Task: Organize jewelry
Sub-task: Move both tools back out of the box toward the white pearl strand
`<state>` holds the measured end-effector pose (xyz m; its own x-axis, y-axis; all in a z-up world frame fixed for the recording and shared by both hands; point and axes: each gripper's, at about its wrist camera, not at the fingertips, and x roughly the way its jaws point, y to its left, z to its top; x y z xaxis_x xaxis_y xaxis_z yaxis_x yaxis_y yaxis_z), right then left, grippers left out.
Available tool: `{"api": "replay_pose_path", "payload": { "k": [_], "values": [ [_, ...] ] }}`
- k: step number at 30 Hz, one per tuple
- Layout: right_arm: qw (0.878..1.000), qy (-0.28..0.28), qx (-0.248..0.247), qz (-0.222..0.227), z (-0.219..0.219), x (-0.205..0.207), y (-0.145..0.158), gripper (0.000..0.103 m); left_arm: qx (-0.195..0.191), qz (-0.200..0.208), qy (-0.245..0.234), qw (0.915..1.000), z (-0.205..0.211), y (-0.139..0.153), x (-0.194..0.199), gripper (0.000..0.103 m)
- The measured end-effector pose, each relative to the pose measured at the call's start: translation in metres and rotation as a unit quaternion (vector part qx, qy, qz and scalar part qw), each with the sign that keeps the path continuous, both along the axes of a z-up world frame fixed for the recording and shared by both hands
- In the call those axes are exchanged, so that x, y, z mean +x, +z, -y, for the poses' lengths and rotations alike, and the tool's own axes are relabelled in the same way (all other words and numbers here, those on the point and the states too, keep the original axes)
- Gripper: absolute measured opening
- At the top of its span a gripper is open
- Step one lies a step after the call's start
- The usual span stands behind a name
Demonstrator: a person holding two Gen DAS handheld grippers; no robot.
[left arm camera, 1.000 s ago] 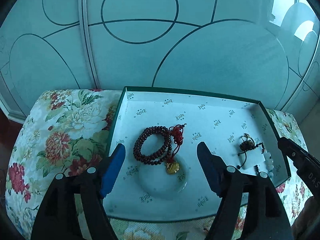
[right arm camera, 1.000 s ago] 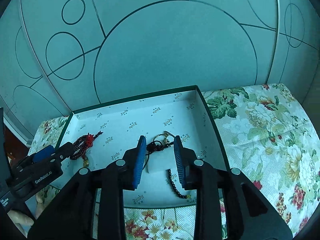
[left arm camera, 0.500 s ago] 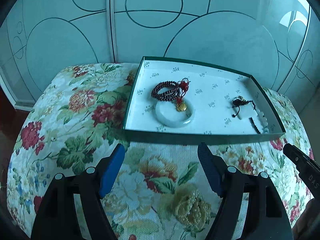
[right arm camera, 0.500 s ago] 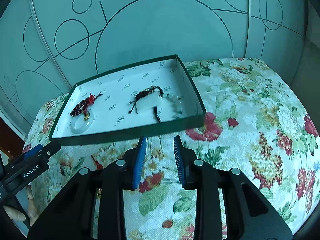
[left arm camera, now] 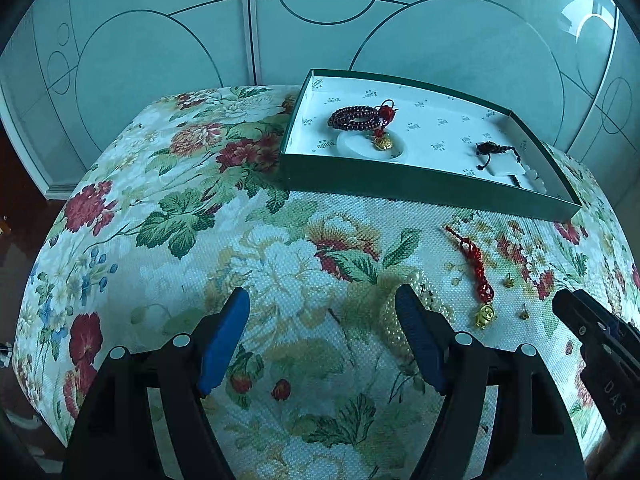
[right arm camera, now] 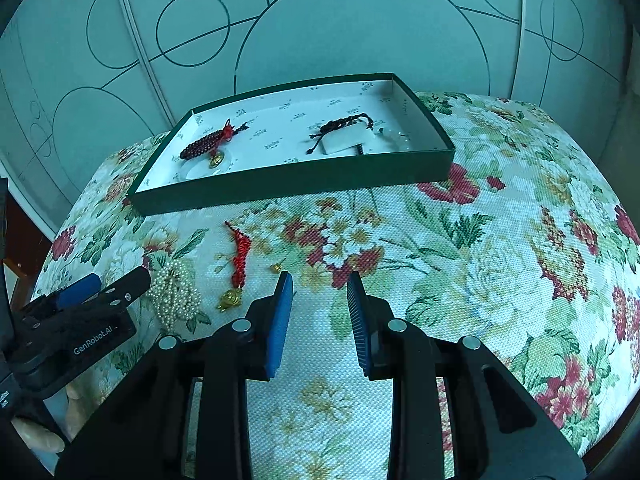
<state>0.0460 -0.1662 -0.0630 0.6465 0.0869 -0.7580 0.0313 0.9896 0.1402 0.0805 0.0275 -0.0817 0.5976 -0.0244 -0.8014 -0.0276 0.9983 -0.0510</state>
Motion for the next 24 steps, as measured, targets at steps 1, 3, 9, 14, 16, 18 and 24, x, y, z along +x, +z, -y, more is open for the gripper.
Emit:
{"api": "replay_pose_path", "payload": {
  "k": [1, 3, 9, 14, 16, 18, 24],
  "values": [
    [1.0, 0.003, 0.002, -0.002, -0.002, 0.0, -0.001, 0.028, 0.0, -0.001, 0.003, 1.0, -0.001, 0.0, 0.0, 0.074],
    [1.0, 0.006, 0.001, -0.005, -0.007, 0.001, -0.003, 0.028, 0.001, 0.002, 0.004, 1.0, -0.001, 0.0, -0.001, 0.074],
    [1.0, 0.008, -0.005, -0.012, -0.014, 0.004, -0.009, 0.027, 0.01, 0.005, 0.01, 0.9999, -0.002, -0.002, -0.001, 0.074],
    [1.0, 0.013, -0.014, -0.018, -0.02, 0.007, -0.015, 0.024, 0.005, -0.001, 0.014, 0.9999, -0.004, -0.006, 0.0, 0.074],
    [1.0, 0.013, -0.016, -0.022, -0.021, 0.008, -0.018, 0.018, 0.004, -0.002, 0.014, 0.9999, -0.004, -0.006, 0.0, 0.074],
    [1.0, 0.011, -0.019, -0.021, -0.021, 0.008, -0.02, 0.017, 0.004, -0.002, 0.014, 0.9999, -0.004, -0.007, 0.0, 0.074],
    [0.999, 0.012, -0.03, -0.018, -0.023, 0.009, -0.02, 0.015, 0.002, -0.004, 0.015, 0.9999, -0.004, -0.007, 0.0, 0.074]
  ]
}}
